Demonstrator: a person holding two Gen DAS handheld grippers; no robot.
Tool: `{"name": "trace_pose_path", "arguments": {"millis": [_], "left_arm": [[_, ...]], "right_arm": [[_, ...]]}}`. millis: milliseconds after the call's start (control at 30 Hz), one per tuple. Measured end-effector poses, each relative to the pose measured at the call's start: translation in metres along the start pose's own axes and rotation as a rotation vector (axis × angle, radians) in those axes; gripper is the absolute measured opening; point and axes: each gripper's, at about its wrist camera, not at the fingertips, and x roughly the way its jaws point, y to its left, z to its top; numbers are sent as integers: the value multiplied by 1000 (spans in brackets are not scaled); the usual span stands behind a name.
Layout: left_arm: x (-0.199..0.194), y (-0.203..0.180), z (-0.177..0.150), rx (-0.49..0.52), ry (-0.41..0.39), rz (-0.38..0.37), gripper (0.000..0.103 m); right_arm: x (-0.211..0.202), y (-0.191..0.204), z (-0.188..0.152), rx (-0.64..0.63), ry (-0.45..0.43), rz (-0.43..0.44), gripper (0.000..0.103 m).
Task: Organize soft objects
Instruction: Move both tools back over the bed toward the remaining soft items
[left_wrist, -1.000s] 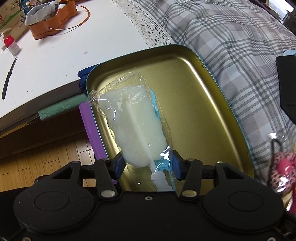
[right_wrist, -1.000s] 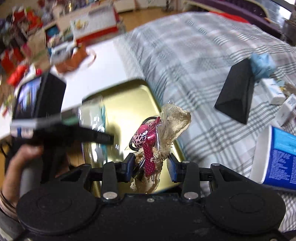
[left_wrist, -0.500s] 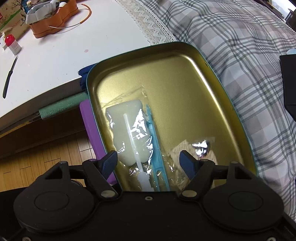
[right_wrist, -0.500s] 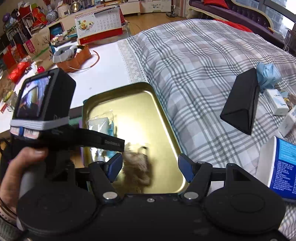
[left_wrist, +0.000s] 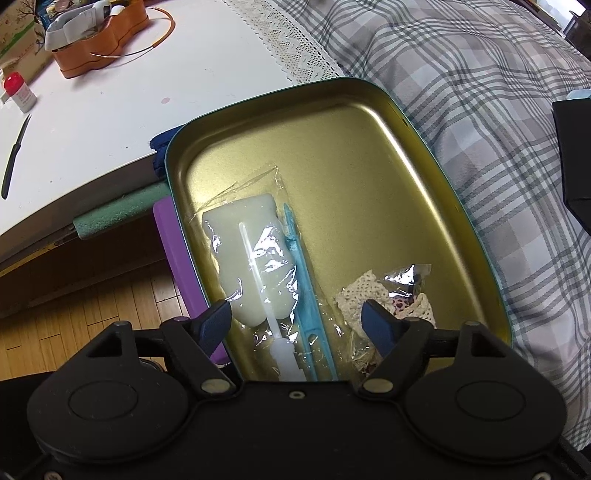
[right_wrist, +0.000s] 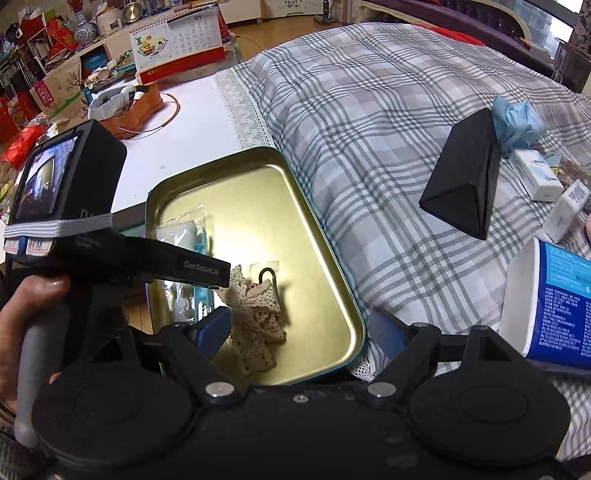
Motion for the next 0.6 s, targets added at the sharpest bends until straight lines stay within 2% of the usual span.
{"name": "trace_pose_path", "arguments": {"millis": [600], "left_arm": [[0,-1,-1,25,-9,6,77]], "right_arm": [[-6,-10,-9,69,-13,3,94]]}}
